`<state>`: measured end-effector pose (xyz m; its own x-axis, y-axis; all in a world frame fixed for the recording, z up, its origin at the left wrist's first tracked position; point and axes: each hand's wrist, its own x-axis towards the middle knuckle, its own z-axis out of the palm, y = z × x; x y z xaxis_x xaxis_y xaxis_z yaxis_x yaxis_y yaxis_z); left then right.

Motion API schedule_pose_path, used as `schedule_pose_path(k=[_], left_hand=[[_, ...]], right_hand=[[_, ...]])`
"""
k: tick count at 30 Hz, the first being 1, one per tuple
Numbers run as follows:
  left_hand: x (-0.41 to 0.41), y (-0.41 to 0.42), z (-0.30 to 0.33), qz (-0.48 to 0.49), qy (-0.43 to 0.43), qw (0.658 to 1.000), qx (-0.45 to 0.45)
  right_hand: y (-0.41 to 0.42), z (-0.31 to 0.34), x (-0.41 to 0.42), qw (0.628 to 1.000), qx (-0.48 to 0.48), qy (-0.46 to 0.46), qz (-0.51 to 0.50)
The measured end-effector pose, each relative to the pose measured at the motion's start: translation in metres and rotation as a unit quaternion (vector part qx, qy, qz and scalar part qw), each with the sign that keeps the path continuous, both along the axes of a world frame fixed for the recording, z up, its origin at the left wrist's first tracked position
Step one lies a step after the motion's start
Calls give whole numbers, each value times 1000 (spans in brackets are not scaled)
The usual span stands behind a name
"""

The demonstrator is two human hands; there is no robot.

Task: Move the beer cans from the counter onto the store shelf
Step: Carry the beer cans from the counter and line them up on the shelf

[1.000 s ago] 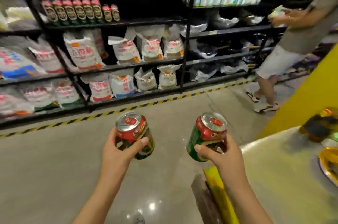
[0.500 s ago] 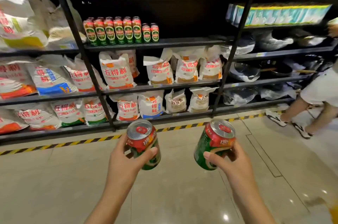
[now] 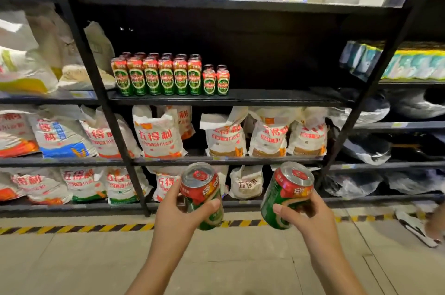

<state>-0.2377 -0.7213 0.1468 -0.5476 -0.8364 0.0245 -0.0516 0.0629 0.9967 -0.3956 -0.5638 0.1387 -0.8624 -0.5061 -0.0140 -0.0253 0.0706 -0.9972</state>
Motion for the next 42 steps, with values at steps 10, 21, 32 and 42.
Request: schedule_pose_path(k=[10,21,32,42], left_hand=[[-140,-151,-14,52,-22,998,18],[-329,-271,-12,-38,-33,999,-19],[-490,-323,-29,-19,-24,999,-17],[-575,-351,-44,57,-34,997,-41]], right_hand=[[-160,-2,-148,999,1,-28,38],[-274,0,-298,1000,12,-17,14],[-350,-19,-455,997,22,24,73],[-410,-46,-535,991,33,45,120]])
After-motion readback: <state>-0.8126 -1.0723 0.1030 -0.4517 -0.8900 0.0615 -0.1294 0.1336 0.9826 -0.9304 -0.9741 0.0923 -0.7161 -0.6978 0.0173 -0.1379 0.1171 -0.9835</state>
